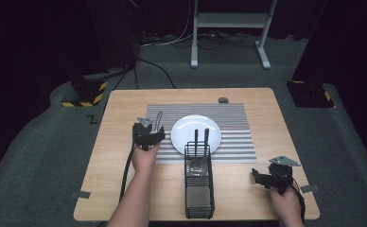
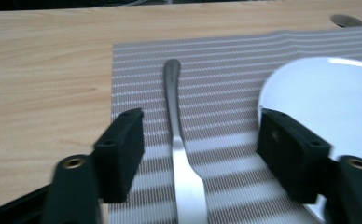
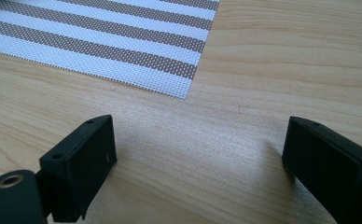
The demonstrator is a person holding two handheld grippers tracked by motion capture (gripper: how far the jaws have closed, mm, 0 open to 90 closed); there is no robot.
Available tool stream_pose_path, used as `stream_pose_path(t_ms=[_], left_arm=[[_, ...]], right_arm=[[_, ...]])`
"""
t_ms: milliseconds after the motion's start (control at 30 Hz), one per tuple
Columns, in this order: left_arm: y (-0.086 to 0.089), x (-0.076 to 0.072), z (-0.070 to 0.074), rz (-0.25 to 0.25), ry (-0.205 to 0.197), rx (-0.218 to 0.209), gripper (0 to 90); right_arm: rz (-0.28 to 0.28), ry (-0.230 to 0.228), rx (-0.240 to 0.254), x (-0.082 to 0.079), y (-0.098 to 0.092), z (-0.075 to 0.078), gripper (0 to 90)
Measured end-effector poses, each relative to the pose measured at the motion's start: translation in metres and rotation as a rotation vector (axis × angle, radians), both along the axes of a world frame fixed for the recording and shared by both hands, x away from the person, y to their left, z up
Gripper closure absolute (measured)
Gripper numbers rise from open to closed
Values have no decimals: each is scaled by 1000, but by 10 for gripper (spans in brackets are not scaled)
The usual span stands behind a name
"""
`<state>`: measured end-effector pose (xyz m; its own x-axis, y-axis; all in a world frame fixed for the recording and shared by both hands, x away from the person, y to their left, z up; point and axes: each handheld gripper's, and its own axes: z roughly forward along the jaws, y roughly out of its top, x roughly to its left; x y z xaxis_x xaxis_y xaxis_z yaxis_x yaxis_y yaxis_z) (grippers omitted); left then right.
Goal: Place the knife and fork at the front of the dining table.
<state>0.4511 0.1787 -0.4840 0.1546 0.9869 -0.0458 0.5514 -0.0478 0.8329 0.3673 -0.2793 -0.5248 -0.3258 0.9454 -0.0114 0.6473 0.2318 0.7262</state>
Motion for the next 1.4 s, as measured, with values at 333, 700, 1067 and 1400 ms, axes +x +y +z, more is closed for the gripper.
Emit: stream_pose_path(t_ms=[333,700,1067,1400], left_arm=[[17,-47,-4,-25,50,71,152],[40,-97,-14,-43,87,58,146],[68,-138,-40,-32,214,80,131],[71,-142,-46,-67,164,75,90]], right_arm=[[1,0,0,0,0,0,95],[1,0,0,0,0,0,95],[1,1,1,-1,0,0,95],[1,1,1,-1,0,0,100]])
